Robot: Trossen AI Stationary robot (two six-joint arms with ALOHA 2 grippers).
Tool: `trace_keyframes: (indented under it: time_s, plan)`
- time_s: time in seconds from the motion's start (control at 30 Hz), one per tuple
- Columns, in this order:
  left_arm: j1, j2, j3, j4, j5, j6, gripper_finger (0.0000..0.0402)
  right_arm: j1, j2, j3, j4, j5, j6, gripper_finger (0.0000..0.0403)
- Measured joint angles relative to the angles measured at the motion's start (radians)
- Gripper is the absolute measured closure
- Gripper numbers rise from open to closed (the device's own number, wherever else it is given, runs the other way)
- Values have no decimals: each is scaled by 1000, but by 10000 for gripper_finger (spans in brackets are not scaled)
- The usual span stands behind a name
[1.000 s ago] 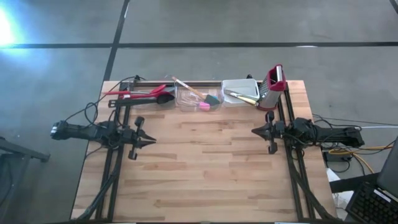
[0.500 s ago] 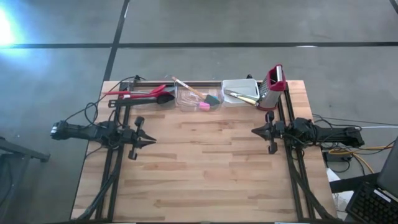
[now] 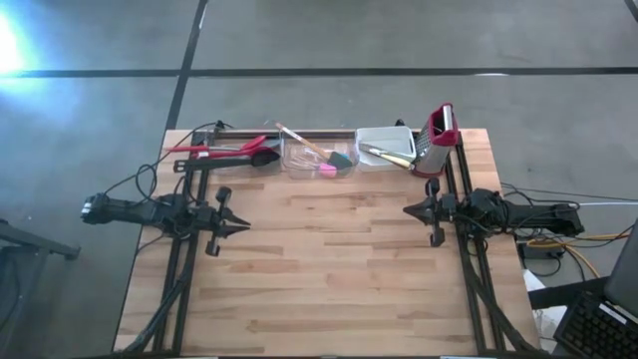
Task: Pick & Place Kitchen Items
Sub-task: Return to Home Position
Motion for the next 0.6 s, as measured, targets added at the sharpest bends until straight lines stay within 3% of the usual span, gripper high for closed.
trace_keyframes:
  time_s: [0.6]
  plan:
    - [0, 0, 0, 0, 0, 0, 362, -1, 0, 0, 0, 0, 0, 394]
